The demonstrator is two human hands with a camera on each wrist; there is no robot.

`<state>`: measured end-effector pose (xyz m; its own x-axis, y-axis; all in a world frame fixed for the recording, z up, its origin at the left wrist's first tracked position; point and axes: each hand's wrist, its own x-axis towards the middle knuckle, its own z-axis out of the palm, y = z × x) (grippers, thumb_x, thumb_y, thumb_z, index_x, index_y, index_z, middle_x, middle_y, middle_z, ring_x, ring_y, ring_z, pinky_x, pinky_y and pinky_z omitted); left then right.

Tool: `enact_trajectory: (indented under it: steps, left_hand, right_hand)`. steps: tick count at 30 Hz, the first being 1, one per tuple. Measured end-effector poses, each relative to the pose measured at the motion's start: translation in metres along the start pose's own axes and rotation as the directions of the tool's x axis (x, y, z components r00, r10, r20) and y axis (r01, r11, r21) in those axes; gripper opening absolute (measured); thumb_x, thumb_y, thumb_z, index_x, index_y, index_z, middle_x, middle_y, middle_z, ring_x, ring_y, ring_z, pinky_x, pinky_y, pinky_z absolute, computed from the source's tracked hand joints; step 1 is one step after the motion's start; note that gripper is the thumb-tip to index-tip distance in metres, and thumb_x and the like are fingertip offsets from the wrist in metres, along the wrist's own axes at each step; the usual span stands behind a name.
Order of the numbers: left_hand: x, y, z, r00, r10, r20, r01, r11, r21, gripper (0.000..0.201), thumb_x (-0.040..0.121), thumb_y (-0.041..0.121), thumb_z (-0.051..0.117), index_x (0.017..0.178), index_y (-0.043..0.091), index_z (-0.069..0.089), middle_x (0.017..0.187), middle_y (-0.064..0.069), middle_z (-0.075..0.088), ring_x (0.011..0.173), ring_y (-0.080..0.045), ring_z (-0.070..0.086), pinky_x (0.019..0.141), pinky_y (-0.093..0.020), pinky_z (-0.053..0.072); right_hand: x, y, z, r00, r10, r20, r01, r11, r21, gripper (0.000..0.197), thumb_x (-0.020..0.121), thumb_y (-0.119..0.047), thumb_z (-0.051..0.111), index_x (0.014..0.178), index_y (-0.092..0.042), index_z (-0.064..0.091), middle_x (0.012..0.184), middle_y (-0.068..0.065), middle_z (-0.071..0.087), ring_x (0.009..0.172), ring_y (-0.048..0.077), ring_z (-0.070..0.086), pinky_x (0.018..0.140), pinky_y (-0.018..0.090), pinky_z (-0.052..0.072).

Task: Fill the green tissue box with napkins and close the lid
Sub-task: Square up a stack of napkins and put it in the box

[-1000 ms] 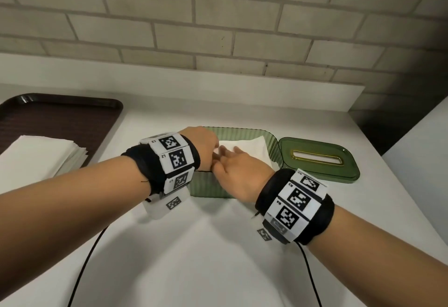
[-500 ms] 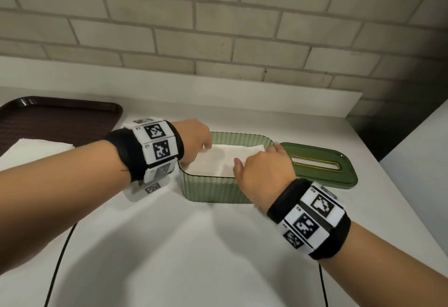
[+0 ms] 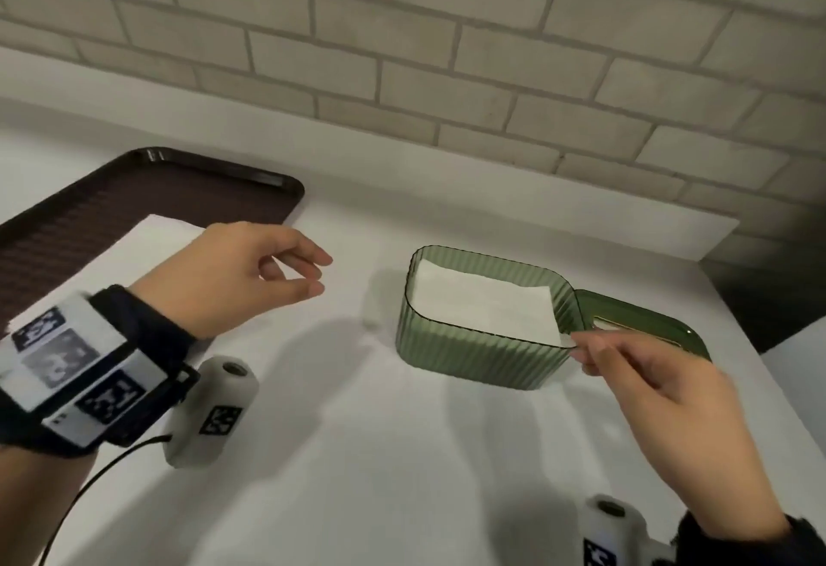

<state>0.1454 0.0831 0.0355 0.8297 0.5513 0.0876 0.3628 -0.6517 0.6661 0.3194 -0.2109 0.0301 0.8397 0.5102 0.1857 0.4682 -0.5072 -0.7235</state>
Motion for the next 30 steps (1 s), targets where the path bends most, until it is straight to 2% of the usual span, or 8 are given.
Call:
enact_trajectory:
  steps: [4,6,9,12,16,19,24,30]
  left_hand:
    - [-0.039,-0.036,-0.006,0.990,-0.100,-0.097,0.080,0.978,-0.195,0.016,0.078,0.023,0.072,0.086,0.037,0.071,0.080,0.020,0.070,0.063,-0.014,0.057,0.057,-0.006,0.042]
    - [-0.055,-0.056,-0.012,0.979,-0.141,-0.145,0.099,0.958,-0.269,0.021,0.078,0.023,0.074,0.089,0.039,0.069,0.078,0.014,0.071,0.061,-0.005,0.058,0.057,-0.007,0.044]
    - [-0.077,-0.089,-0.022,0.929,-0.249,-0.274,0.145,0.926,-0.348,0.017,0.078,0.025,0.075,0.089,0.037,0.069,0.083,0.009,0.072,0.079,-0.013,0.065,0.072,-0.024,0.051]
    - [-0.097,-0.112,-0.026,0.854,-0.350,-0.384,0.163,0.883,-0.440,0.019,0.079,0.019,0.073,0.090,0.033,0.068,0.086,0.007,0.071,0.082,-0.021,0.065,0.079,-0.035,0.052]
    - [-0.114,-0.134,-0.030,0.810,-0.435,-0.393,0.127,0.786,-0.606,0.016,0.072,0.025,0.070,0.087,0.031,0.068,0.081,0.003,0.071,0.073,-0.018,0.059,0.065,-0.026,0.047]
    - [-0.119,-0.156,-0.029,0.765,-0.529,-0.368,0.131,0.687,-0.715,0.016,0.083,0.006,0.067,0.090,0.021,0.066,0.083,0.000,0.066,0.078,-0.014,0.057,0.055,-0.014,0.048]
    - [-0.117,-0.170,-0.025,0.716,-0.646,-0.263,0.117,0.483,-0.868,0.031,0.086,-0.002,0.059,0.112,0.015,0.055,0.091,0.001,0.062,0.085,-0.013,0.060,0.076,-0.028,0.050]
    - [-0.103,-0.175,-0.031,0.760,-0.591,-0.270,0.095,0.513,-0.853,0.035,0.086,0.003,0.062,0.113,0.022,0.053,0.093,0.008,0.062,0.084,-0.006,0.063,0.080,-0.029,0.052]
  right_hand:
    - [-0.010,0.005,0.009,0.995,0.104,0.013,-0.104,0.991,0.083,0.018,0.086,-0.028,0.061,0.078,-0.039,0.073,0.074,-0.014,0.072,0.077,0.004,0.068,0.071,0.031,0.052]
    - [-0.016,0.005,0.021,0.990,0.128,0.061,-0.132,0.989,0.070,0.011,0.083,-0.042,0.060,0.088,-0.044,0.070,0.077,-0.014,0.074,0.079,0.005,0.070,0.083,0.029,0.048]
    - [-0.022,0.007,0.047,0.980,0.138,0.145,-0.148,0.987,0.064,0.033,0.071,-0.067,0.058,0.094,-0.045,0.068,0.078,-0.014,0.074,0.080,0.006,0.071,0.083,0.026,0.048]
    - [-0.024,-0.012,0.078,0.958,0.103,0.266,-0.128,0.989,0.078,0.019,0.084,-0.031,0.063,0.087,-0.049,0.068,0.075,-0.014,0.074,0.075,0.004,0.071,0.082,0.028,0.048]
    - [-0.021,-0.050,0.121,0.900,0.014,0.436,-0.077,0.989,0.126,0.026,0.086,-0.016,0.063,0.080,-0.039,0.073,0.075,-0.009,0.075,0.068,0.003,0.069,0.076,0.022,0.051]
    - [-0.017,-0.083,0.156,0.856,-0.094,0.508,0.019,0.988,0.151,0.025,0.087,-0.006,0.062,0.077,-0.025,0.074,0.072,-0.006,0.074,0.065,0.005,0.068,0.062,0.011,0.050]
    - [-0.004,-0.134,0.210,0.759,-0.235,0.608,0.205,0.971,0.120,0.017,0.086,-0.013,0.062,0.083,-0.025,0.073,0.072,-0.009,0.072,0.063,0.000,0.066,0.061,0.005,0.045]
    - [0.034,-0.180,0.261,0.736,-0.265,0.623,0.281,0.957,0.074,0.015,0.089,-0.021,0.060,0.081,-0.025,0.072,0.071,-0.013,0.069,0.063,-0.004,0.062,0.059,0.003,0.042]
